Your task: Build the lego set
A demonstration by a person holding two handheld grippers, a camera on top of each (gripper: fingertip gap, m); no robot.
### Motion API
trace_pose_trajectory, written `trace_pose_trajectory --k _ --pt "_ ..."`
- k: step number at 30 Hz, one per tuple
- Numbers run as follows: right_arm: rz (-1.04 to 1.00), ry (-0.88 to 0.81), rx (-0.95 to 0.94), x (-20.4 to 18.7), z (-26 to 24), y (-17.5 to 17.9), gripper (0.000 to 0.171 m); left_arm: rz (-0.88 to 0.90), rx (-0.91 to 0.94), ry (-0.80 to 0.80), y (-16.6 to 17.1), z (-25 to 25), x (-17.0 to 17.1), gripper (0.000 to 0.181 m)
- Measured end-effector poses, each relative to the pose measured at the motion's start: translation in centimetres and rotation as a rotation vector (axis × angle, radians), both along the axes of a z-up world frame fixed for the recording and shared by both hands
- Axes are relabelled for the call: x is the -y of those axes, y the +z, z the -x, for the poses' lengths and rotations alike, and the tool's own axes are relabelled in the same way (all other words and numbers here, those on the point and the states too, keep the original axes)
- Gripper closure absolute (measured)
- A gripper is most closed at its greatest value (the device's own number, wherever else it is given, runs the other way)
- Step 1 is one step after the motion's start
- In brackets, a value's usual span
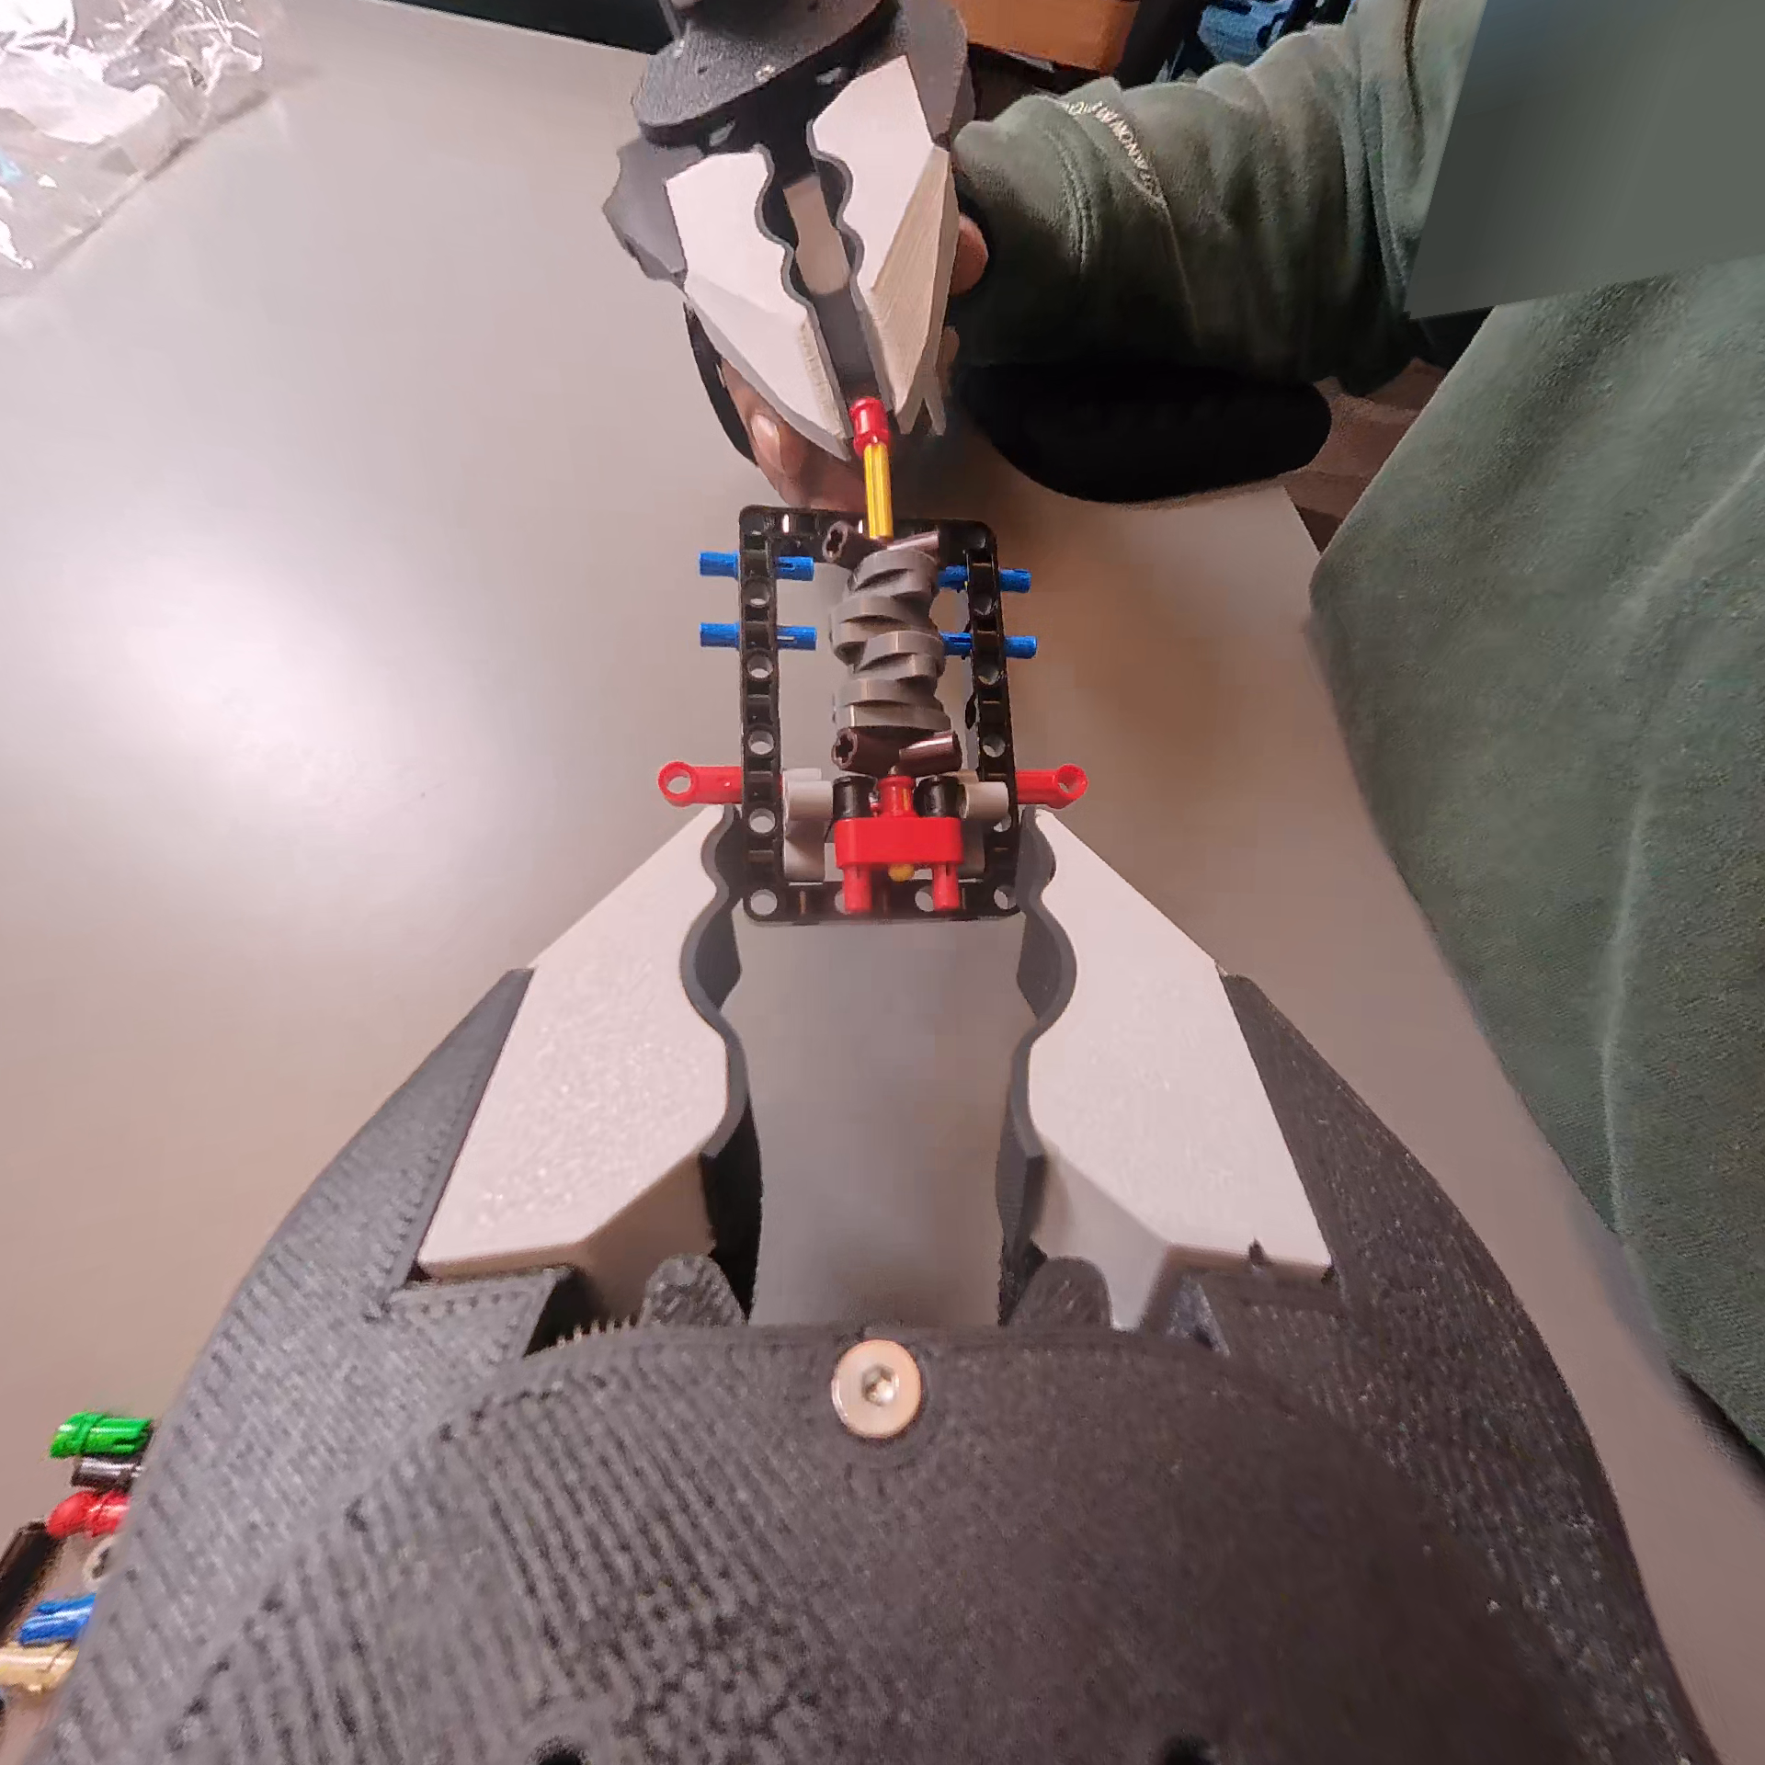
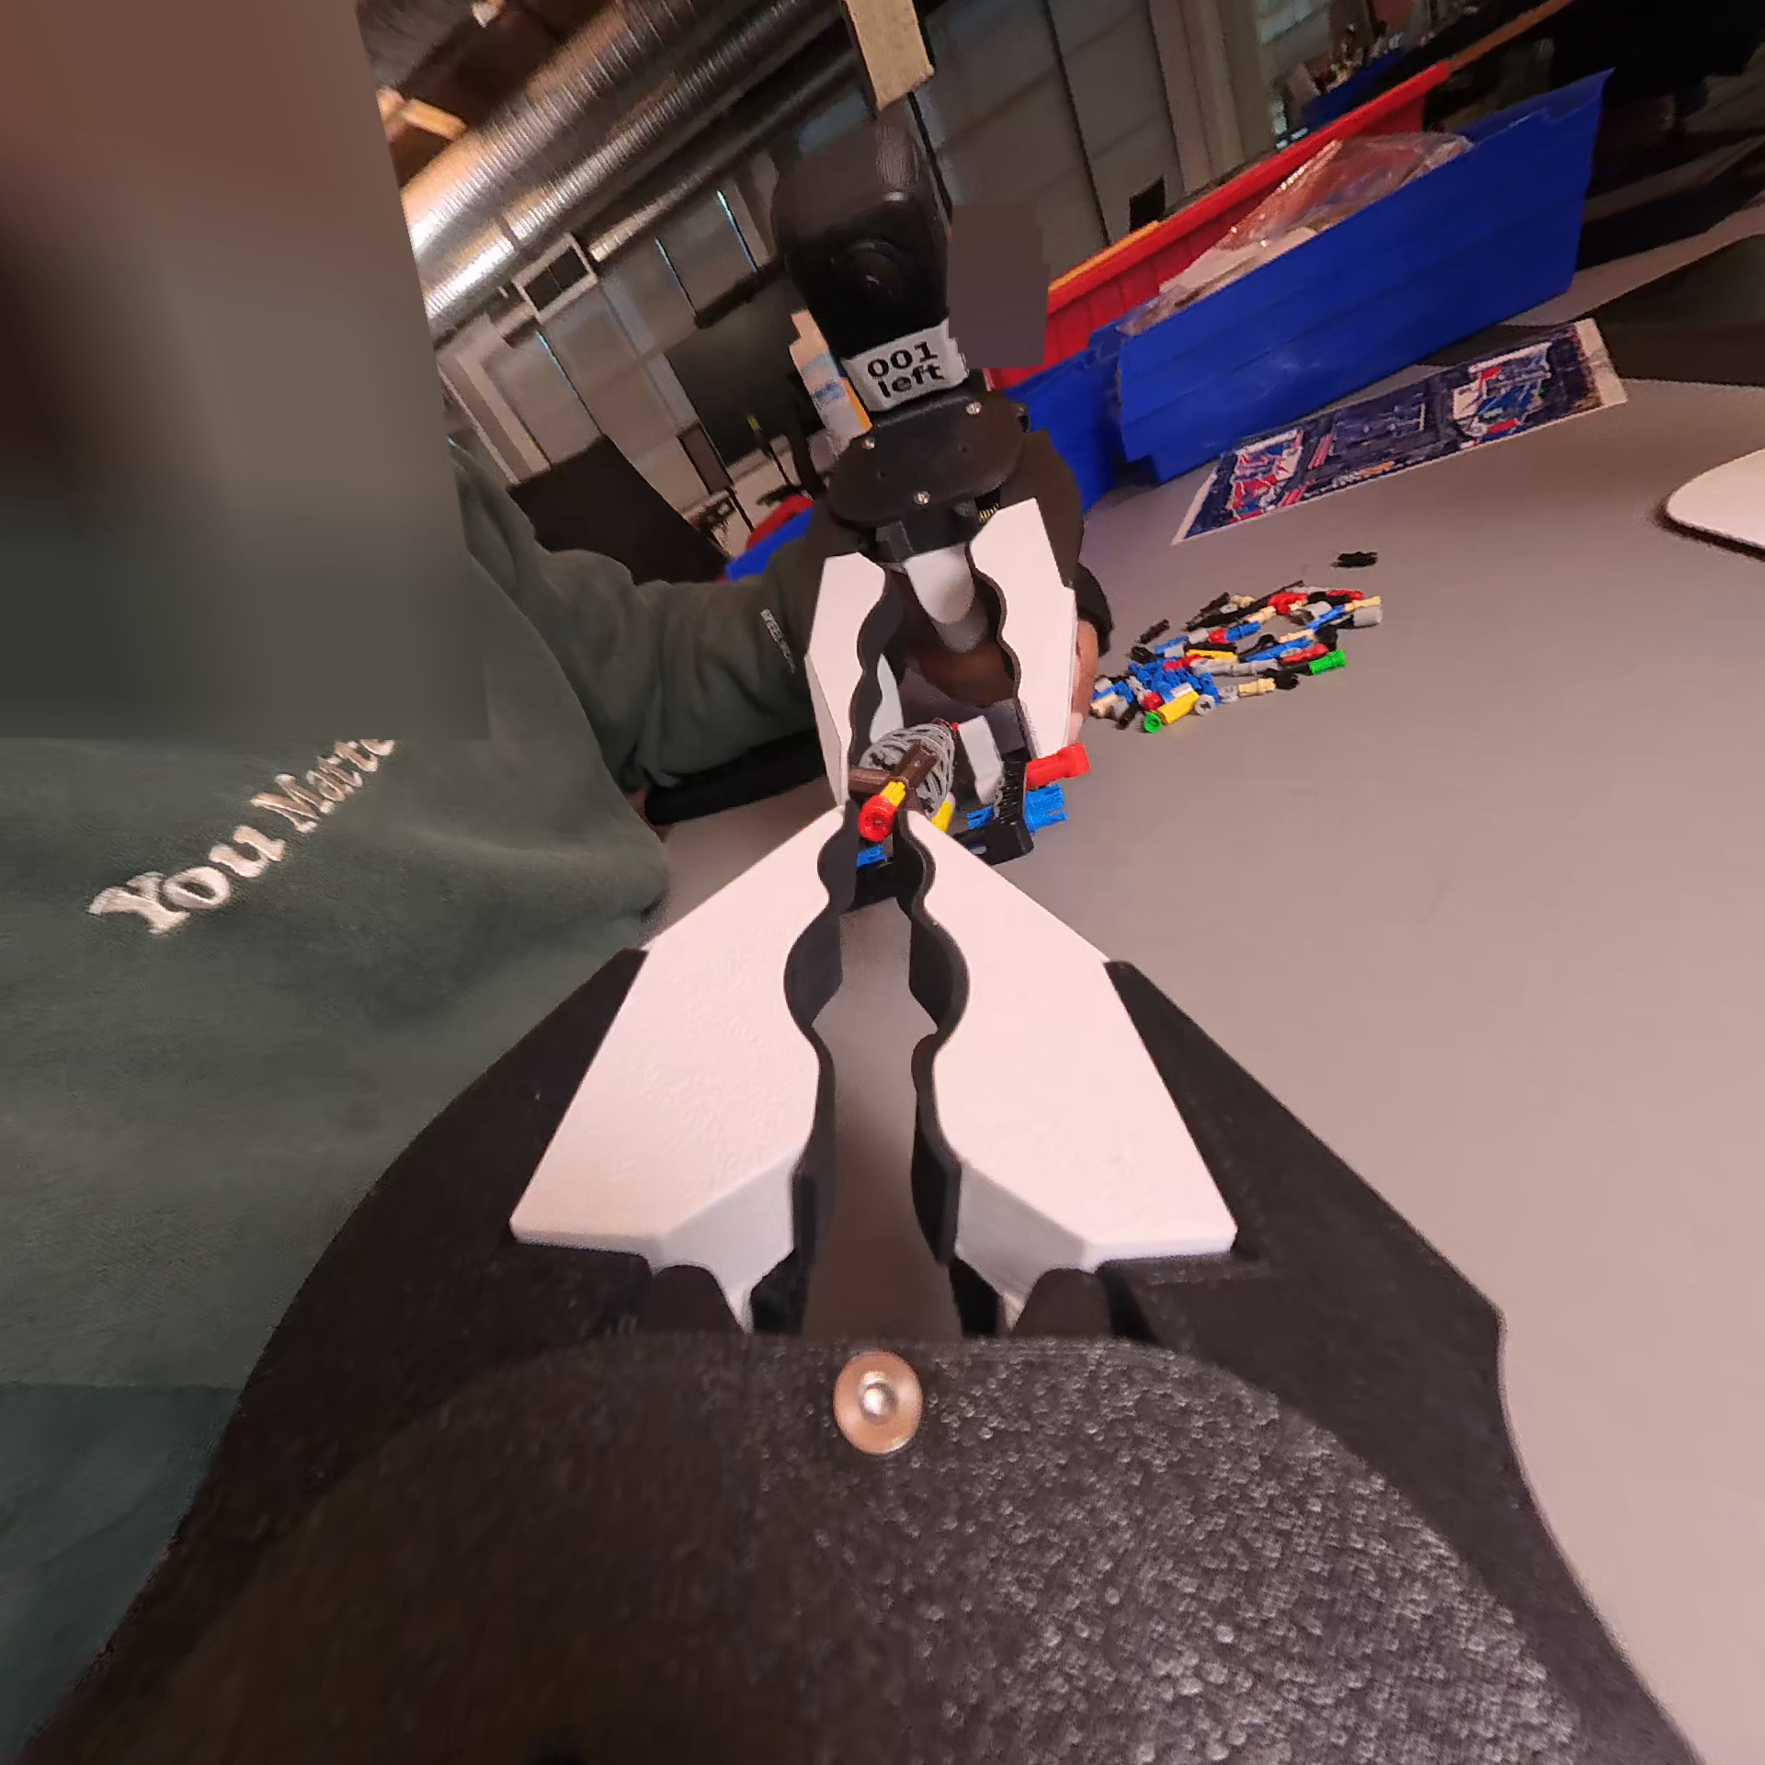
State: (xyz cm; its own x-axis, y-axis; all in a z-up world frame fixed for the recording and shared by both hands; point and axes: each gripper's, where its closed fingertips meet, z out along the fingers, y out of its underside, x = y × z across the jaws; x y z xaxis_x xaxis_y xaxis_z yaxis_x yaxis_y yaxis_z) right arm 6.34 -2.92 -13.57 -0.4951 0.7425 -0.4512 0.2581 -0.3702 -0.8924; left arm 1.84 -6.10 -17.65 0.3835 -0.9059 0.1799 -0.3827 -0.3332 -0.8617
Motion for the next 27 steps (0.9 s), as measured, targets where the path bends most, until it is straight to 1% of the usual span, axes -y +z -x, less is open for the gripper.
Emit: trace_pose_trajectory --k 8,12,19,27 --pt "0.156 0.026 -0.017 -0.2 0.2 1.1 0.167 0.018 0.015 0.021 0.9 -0.1 -0.1 0.125" --pt "0.194 0.005 -0.03 -0.7 0.3 1.5 0.167 0.046 0.04 0.05 1.3 0.1 -0.4 0.125" --pt "0.346 -0.039 -0.092 -2.1 0.6 3.1 0.167 0.066 0.085 0.106 2.7 -0.2 -1.1 0.125" --pt "0.374 -0.065 -0.097 -2.8 0.8 3.1 0.166 0.083 0.098 0.144 3.0 0.0 -1.6 0.125"
